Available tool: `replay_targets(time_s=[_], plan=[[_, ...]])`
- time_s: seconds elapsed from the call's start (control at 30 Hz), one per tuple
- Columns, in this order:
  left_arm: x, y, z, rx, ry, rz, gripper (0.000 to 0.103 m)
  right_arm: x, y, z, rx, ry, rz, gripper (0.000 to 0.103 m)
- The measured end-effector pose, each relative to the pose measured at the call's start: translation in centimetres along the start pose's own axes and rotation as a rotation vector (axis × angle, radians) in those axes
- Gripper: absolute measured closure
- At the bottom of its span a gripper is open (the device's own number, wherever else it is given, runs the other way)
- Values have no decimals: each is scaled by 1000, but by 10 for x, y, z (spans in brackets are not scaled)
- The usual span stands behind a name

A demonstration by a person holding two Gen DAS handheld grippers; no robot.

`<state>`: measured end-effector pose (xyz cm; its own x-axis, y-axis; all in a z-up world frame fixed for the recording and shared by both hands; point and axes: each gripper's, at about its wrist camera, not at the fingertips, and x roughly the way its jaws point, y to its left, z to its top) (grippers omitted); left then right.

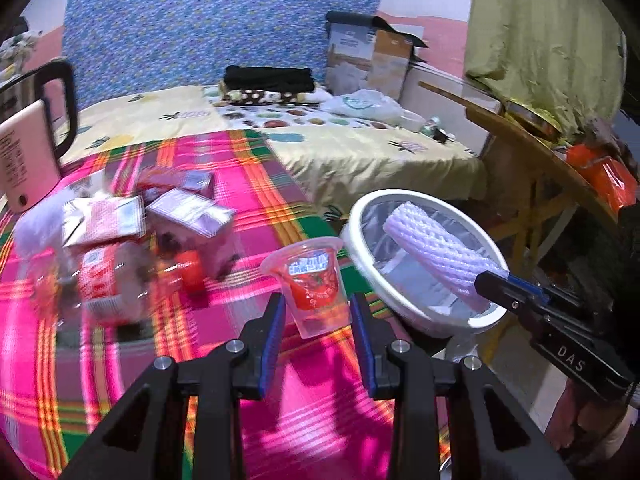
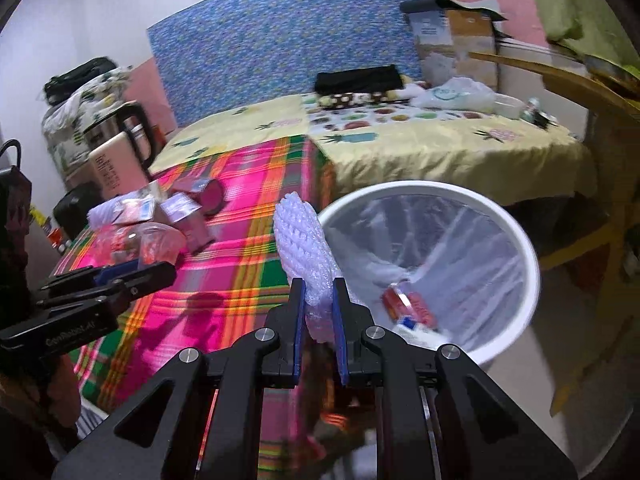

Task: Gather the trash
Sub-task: 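Carry the foam sleeve and plastic cup over the bin with both tools, then open both tools to drop the sleeve and cup into the bin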

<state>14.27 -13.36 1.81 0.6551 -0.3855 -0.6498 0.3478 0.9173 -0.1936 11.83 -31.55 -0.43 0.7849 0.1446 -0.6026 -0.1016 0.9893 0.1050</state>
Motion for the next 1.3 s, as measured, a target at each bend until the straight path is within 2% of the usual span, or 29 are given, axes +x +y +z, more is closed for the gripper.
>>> replay_targets(time_s=[0.33, 0.8, 0.87, 0.9, 0.97, 1.13, 1.2, 1.27, 1.3], plan=[[32, -35, 17, 53, 30, -79, 68, 0, -32, -2, 80, 6, -86, 90], [72, -65, 23, 113, 94, -157, 67, 10, -58, -7, 120, 55, -120, 88], [76, -66, 23, 109, 108, -164, 61, 11, -58, -8, 116, 55, -127, 87], [77, -66, 23, 105, 108, -167, 53, 10, -58, -9, 116, 51, -127, 86], [77, -65, 23, 98, 104, -173, 52, 9, -60, -9, 119, 48, -124, 84], [75, -60, 23, 79, 105, -169, 52, 7, -62, -9, 126, 34, -123, 72], [72, -58, 23, 75, 99, -158, 52, 5, -62, -9, 131, 20, -119, 56], [68, -56, 23, 70, 89, -150, 52, 3, -61, -8, 132, 12, -114, 47], [65, -54, 22, 66, 84, -146, 52, 2, -59, -7, 129, 8, -109, 47]])
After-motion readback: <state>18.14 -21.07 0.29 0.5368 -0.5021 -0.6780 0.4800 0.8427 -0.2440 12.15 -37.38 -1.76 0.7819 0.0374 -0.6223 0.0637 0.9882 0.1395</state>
